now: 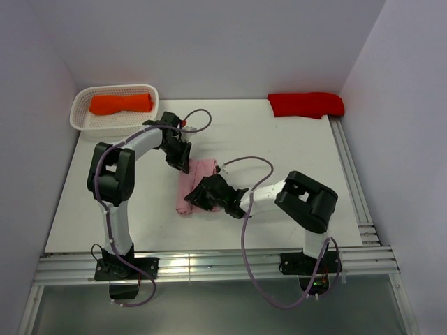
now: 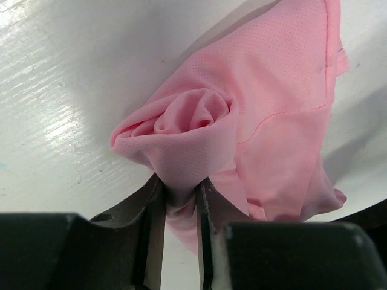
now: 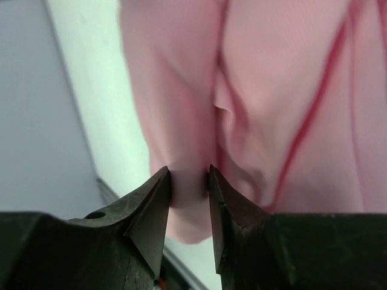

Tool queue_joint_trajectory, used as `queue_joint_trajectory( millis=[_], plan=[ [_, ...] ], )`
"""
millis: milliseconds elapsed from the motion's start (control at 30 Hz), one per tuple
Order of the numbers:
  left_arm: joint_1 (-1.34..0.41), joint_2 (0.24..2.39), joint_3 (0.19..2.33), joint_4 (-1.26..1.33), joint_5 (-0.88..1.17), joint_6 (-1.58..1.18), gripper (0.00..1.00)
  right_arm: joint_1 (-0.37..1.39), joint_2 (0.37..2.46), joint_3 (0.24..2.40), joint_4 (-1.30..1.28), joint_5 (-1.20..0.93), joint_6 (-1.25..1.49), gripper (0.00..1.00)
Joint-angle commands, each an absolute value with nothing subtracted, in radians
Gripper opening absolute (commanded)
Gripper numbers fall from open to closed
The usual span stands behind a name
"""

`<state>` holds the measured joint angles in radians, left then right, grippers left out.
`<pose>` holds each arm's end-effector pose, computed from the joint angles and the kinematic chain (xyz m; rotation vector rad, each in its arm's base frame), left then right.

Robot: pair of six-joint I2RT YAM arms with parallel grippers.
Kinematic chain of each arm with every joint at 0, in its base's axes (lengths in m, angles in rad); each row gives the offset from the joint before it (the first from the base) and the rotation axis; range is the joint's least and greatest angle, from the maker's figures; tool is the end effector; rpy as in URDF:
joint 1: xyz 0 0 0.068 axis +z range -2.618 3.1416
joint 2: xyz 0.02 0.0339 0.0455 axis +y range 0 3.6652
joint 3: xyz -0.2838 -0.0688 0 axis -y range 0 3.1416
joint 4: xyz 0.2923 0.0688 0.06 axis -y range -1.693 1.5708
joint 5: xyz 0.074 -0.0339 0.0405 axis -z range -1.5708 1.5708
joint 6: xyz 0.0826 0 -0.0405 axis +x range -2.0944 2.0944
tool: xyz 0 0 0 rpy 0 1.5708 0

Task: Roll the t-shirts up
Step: Roll the tshirt

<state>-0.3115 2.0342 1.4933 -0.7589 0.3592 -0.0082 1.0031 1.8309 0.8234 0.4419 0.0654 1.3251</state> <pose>0.4374 -0.1713 0.1225 0.5050 2.8330 -0.5781 0.2368 0.3612 0.0888 0.4321 2.3882 1.1936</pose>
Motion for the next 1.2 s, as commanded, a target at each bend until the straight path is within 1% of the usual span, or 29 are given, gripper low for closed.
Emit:
queue_joint_trajectory(
  millis=[0,133,300,333,433,500,533,567,733,833,1000,1167],
  plan=[
    [-0.325,2.083,1.511,-0.704,0.207,0.02,0.12,1.048,1.813,0.842,0.287,0.13,1.284,0.38],
    [-0.337,2.082,1.517,-0.709,0.183,0.02,0.12,1.084,1.813,0.888,0.164,0.167,1.263,0.36],
    [-0.351,2.079,1.519,-0.712,0.157,0.023,0.13,1.101,1.755,0.943,0.023,0.232,1.22,0.41],
    [-0.351,2.08,1.519,-0.713,0.153,0.025,0.13,1.103,1.732,0.972,0.008,0.26,1.21,0.44],
    [-0.354,2.08,1.519,-0.715,0.149,0.025,0.13,1.115,1.709,1.037,-0.134,0.328,1.166,0.45],
    [-0.354,2.077,1.519,-0.716,0.149,0.029,0.13,1.127,1.703,1.123,-0.216,0.373,1.132,0.45],
    [-0.354,2.074,1.519,-0.718,0.15,0.029,0.13,1.132,1.706,1.155,-0.297,0.389,1.123,0.45],
    [-0.356,2.075,1.517,-0.716,0.15,0.032,0.13,1.135,1.721,1.216,-0.329,0.437,1.111,0.45],
    [-0.359,2.074,1.517,-0.719,0.147,0.032,0.13,1.137,1.825,1.392,-0.463,0.509,1.028,0.45],
    [-0.36,2.074,1.523,-0.724,0.146,0.032,0.13,1.135,1.951,1.558,-0.528,0.572,0.988,0.45],
    [-0.364,2.079,1.532,-0.73,0.144,0.029,0.14,1.132,2.081,1.698,-0.563,0.612,0.939,0.45],
    [-0.365,2.082,1.54,-0.733,0.146,0.026,0.14,1.129,2.21,1.844,-0.679,0.664,0.946,0.46]
  ],
)
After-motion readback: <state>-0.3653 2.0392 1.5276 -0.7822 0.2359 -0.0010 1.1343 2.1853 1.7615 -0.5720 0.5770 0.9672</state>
